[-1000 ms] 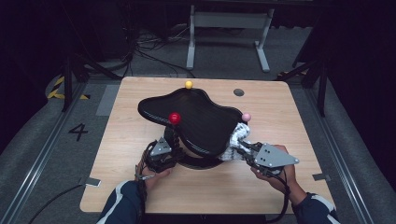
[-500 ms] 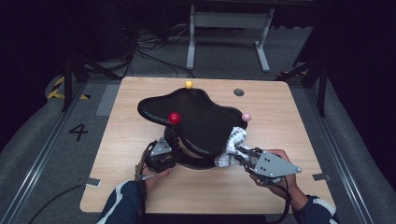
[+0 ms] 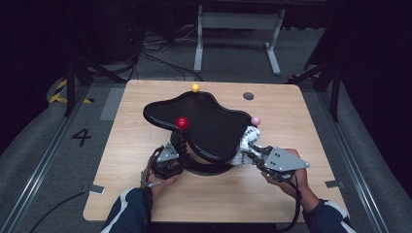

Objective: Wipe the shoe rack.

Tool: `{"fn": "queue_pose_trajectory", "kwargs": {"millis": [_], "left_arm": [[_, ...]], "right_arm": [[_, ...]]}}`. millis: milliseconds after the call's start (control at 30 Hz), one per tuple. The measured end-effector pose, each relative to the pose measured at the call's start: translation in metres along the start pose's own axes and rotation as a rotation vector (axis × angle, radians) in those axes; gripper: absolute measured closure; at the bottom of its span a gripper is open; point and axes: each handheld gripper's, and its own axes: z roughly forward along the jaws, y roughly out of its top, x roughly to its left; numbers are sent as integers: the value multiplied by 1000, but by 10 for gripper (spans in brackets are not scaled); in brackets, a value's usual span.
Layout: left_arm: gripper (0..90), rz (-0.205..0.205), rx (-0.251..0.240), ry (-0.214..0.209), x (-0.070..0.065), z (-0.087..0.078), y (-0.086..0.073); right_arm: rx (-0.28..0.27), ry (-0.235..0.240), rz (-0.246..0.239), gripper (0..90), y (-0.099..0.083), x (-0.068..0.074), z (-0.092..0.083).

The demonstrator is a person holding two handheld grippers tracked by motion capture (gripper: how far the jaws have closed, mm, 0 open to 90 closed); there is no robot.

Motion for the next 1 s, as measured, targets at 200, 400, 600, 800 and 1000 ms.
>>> {"fn": "queue_pose_trajectory", "kwargs": {"millis": [200, 400, 600, 800, 1000], "left_arm": [[746, 0, 0, -7, -1, 2, 1], [746, -6, 11, -4, 0, 2, 1], [746, -8, 5, -1, 0, 3, 1], [745, -2, 15, 5, 1, 2, 2], [745, 9, 10, 4, 2, 3, 2]], "right_arm": [[29, -30, 29, 810, -10, -14, 10], [70, -65, 77, 810, -24, -30, 25], [102, -86, 118, 810, -37, -42, 34], [114, -95, 132, 811, -43, -48, 40], [157, -106, 131, 811, -49, -51, 51]]}}
